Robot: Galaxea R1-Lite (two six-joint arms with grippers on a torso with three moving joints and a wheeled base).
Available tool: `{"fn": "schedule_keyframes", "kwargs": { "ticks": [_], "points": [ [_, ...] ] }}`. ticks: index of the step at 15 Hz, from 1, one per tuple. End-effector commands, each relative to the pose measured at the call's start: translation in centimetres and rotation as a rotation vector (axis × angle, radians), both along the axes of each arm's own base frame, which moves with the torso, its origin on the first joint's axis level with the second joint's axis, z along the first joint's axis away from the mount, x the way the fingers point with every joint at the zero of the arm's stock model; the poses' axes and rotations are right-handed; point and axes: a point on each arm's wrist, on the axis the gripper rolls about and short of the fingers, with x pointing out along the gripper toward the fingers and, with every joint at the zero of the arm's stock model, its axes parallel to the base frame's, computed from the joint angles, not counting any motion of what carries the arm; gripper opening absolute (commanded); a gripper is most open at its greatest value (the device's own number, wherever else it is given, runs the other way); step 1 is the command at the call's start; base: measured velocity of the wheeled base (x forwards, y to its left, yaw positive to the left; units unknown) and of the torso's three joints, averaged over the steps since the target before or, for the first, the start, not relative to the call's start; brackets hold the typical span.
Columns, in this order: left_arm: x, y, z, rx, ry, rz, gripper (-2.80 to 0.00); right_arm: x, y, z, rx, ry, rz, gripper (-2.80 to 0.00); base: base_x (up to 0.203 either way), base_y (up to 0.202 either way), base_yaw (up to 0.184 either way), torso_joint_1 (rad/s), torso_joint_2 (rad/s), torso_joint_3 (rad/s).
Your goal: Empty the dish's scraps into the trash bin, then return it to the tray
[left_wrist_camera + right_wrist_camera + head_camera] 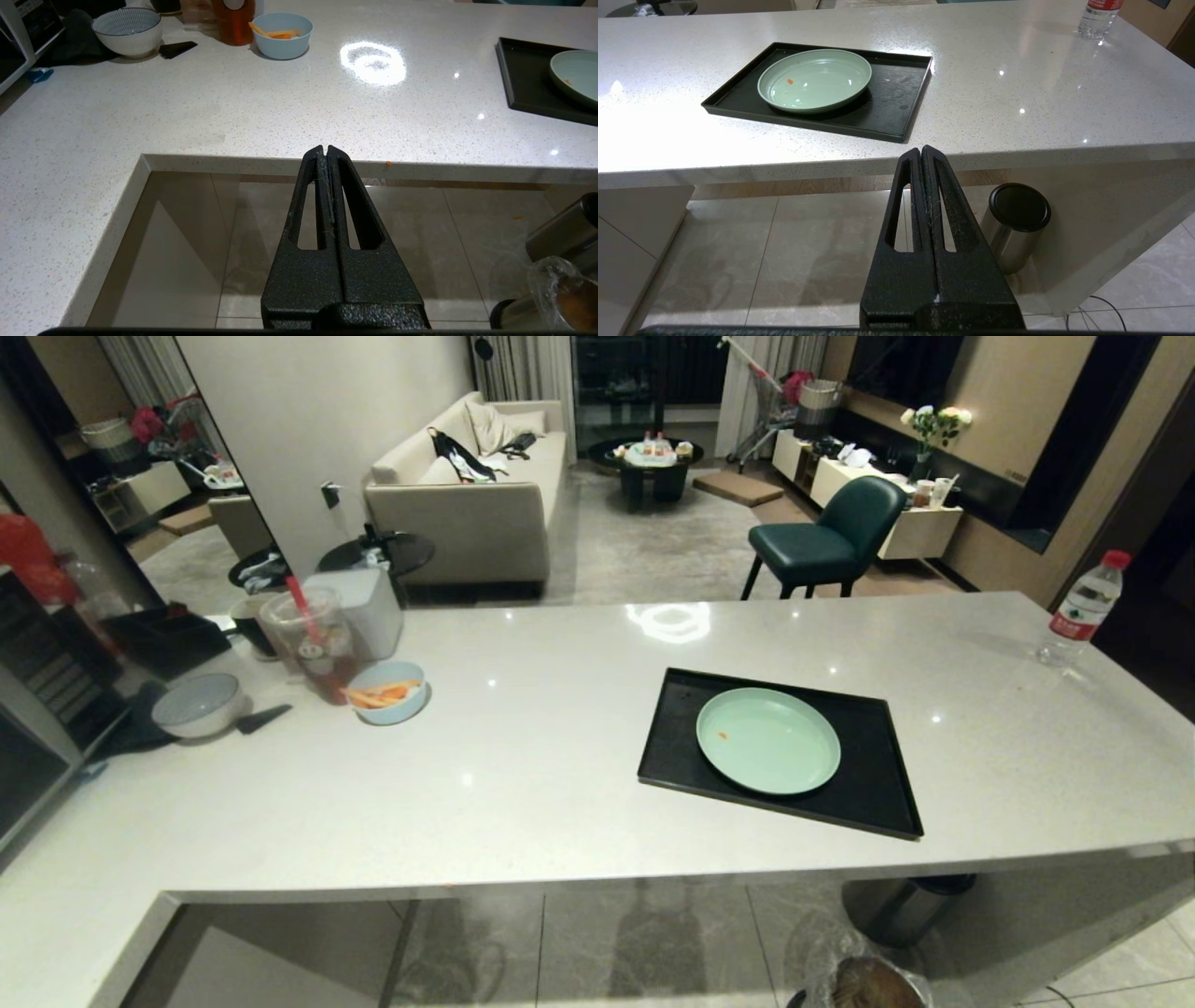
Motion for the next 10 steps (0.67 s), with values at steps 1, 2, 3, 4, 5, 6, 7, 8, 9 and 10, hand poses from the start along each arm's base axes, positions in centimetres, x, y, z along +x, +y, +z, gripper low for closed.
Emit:
{"fn": "schedule_keyframes", "kwargs": {
  "ticks": [1,2,3,4,5,6,7,8,9,10],
  "points": [
    [0.01,0.0,0.01,-0.001,0.0,0.0,-2.8,0.01,-0.01,0.01,-0.003,0.001,-0.002,-2.8,0.0,0.0,0.0,0.0,0.0,0.0],
    [0.01,0.0,0.01,-0.001,0.0,0.001,-2.8,0.01,-0.01,0.01,-0.004,0.001,-0.003,-2.8,0.0,0.0,0.0,0.0,0.0,0.0],
    [0.01,0.0,0.01,-0.001,0.0,0.001,-2.8,0.01,-0.01,0.01,-0.003,0.001,-0.003,-2.8,0.0,0.0,0.0,0.0,0.0,0.0],
    [0.01,0.0,0.01,-0.001,0.0,0.0,-2.8,0.01,-0.01,0.02,-0.001,-0.001,-0.003,-2.8,0.0,0.0,0.0,0.0,0.0,0.0],
    [0.01,0.0,0.01,-0.001,0.0,-0.001,-2.8,0.01,-0.01,0.02,-0.001,-0.001,-0.002,-2.8,0.0,0.0,0.0,0.0,0.0,0.0],
    [0.01,0.0,0.01,-0.001,0.0,0.001,-2.8,0.01,-0.01,0.02,-0.001,-0.001,-0.002,-2.8,0.0,0.0,0.0,0.0,0.0,0.0],
    [0.01,0.0,0.01,-0.001,0.0,-0.001,-2.8,0.01,-0.01,0.02,-0.002,-0.001,-0.002,-2.8,0.0,0.0,0.0,0.0,0.0,0.0],
    [0.01,0.0,0.01,-0.001,0.0,0.001,-2.8,0.01,-0.01,0.01,-0.006,0.001,-0.002,-2.8,0.0,0.0,0.0,0.0,0.0,0.0],
    [0.01,0.0,0.01,-0.001,0.0,-0.001,-2.8,0.01,-0.01,0.01,-0.007,0.001,-0.004,-2.8,0.0,0.0,0.0,0.0,0.0,0.0],
    [0.01,0.0,0.01,-0.001,0.0,0.001,-2.8,0.01,-0.01,0.02,-0.006,0.0,-0.005,-2.8,0.0,0.0,0.0,0.0,0.0,0.0]
  ]
}}
